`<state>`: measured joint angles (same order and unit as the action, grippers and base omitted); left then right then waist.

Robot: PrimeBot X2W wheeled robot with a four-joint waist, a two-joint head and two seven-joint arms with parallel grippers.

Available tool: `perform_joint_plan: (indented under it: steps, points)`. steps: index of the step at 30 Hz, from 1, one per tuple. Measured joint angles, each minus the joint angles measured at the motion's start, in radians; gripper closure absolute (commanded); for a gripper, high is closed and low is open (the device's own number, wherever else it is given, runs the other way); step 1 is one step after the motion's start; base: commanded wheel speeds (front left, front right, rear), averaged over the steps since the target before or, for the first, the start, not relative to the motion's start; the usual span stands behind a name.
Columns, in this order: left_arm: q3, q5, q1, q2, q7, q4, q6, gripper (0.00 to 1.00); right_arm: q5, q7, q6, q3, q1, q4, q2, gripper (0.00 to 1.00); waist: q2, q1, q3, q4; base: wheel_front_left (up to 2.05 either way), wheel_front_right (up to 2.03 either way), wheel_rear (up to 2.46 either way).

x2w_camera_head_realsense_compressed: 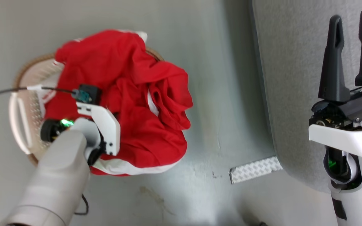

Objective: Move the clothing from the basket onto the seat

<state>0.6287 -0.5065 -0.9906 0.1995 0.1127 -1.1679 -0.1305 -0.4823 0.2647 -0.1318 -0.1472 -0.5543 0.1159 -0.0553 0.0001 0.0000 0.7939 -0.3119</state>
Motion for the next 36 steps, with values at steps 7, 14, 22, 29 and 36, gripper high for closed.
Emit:
perform_joint_plan:
  steps: [7, 14, 22, 29, 36]
  points:
    - [0.065, -0.076, 0.068, -0.027, -0.065, 0.024, 0.0, 1.0, 0.006, 0.0, 0.0, -0.002, 0.03, -0.029, -0.035, 0.0, 0.0, 0.0, -0.123, 0.034, 0.0, 0.0, 0.0]
    - [0.119, -0.148, 0.147, -0.04, -0.151, 0.052, 0.0, 1.0, 0.005, 0.0, 0.0, -0.006, 0.083, -0.062, -0.071, 0.0, -0.0001, -0.0001, -0.275, 0.079, 0.0, 0.0, 0.0]
    - [0.178, -0.219, 0.228, -0.038, -0.254, 0.113, 0.0, 1.0, -0.011, 0.0, 0.0, -0.008, 0.157, -0.096, -0.094, 0.0, 0.0, -0.0002, -0.452, 0.133, 0.0, 0.0, 0.0]
    - [0.195, -0.281, 0.264, -0.028, -0.303, 0.174, -0.001, 1.0, -0.021, 0.0, 0.0, -0.011, 0.227, -0.123, -0.109, 0.0, -0.0001, -0.0003, -0.592, 0.182, 0.0, 0.0, 0.0]
    - [0.175, -0.327, 0.272, -0.003, -0.335, 0.245, -0.001, 1.0, -0.031, 0.0, 0.0, -0.013, 0.288, -0.145, -0.117, 0.0, 0.0, -0.0004, -0.705, 0.226, 0.0, 0.0, 0.0]
